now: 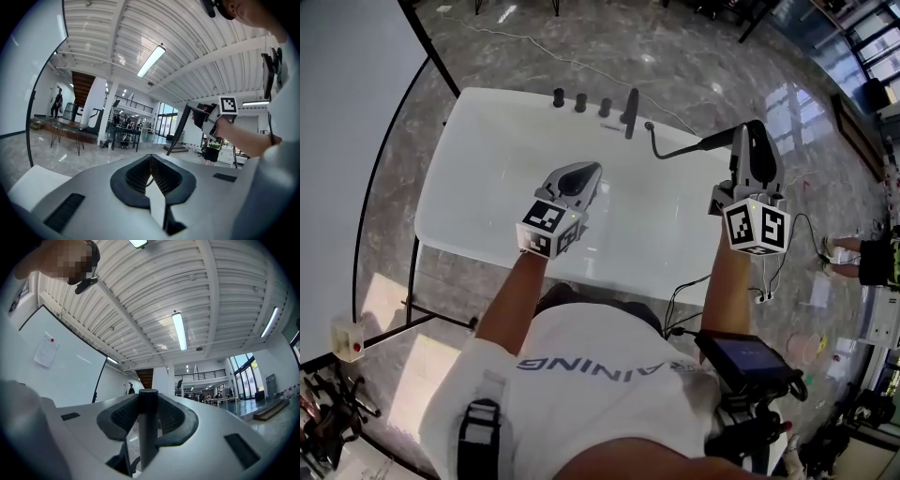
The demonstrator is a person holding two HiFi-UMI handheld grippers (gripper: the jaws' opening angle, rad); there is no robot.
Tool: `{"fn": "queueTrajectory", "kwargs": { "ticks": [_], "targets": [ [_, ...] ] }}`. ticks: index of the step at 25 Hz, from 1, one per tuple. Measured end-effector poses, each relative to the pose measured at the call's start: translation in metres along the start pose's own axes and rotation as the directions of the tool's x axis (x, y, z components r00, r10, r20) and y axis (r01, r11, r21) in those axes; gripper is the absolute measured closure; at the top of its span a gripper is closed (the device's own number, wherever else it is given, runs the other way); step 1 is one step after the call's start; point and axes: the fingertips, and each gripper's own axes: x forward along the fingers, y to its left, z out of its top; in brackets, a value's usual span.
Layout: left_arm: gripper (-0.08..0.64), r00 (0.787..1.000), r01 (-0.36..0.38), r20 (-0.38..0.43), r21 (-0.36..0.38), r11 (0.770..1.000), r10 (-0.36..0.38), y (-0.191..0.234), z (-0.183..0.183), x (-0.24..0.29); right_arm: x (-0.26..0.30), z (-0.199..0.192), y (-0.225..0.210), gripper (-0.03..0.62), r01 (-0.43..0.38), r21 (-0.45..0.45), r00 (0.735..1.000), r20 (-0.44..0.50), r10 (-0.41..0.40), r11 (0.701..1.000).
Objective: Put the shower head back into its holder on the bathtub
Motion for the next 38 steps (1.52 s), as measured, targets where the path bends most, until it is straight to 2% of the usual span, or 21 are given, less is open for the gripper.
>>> {"fn": "queueTrajectory", "kwargs": {
  "ticks": [10, 13, 17, 26, 32, 38],
  "targets": [
    [0.546, 0.999, -0.028, -0.045, 0.007, 1.000, 0.028, -0.002, 0.000, 0.038, 0.027, -0.053, -0.037, 0.469, -0.020, 0.034, 0.998, -0.057, 0.021, 0.999],
    [0.546, 0.999, -0.033, -0.023, -0.017, 0.999, 0.033, 0.002, -0.002, 0.049, 0.035, -0.072, -0.045, 0.469, -0.024, 0.046, 0.996, -0.083, 0.028, 0.999],
    [0.546, 0.999, -0.043, -0.033, -0.016, 0.999, 0.042, 0.006, -0.005, 0.063, 0.048, -0.097, -0.055, 0.469, -0.031, 0.063, 0.995, -0.093, 0.036, 0.998],
    [0.546, 0.997, -0.067, -0.038, -0.015, 0.998, 0.066, 0.021, -0.018, 0.103, 0.070, -0.162, -0.077, 0.469, -0.036, 0.078, 0.992, -0.115, 0.045, 0.996],
    [0.546, 0.996, -0.085, -0.045, -0.029, 0.996, 0.083, 0.039, -0.038, 0.121, 0.086, -0.217, -0.078, 0.469, -0.057, 0.128, 0.992, -0.104, 0.071, 0.990],
    [0.546, 0.994, -0.102, -0.044, -0.032, 0.994, 0.101, 0.051, -0.053, 0.132, 0.114, -0.255, -0.085, 0.469, -0.068, 0.104, 0.988, -0.130, 0.081, 0.992]
  ]
}}
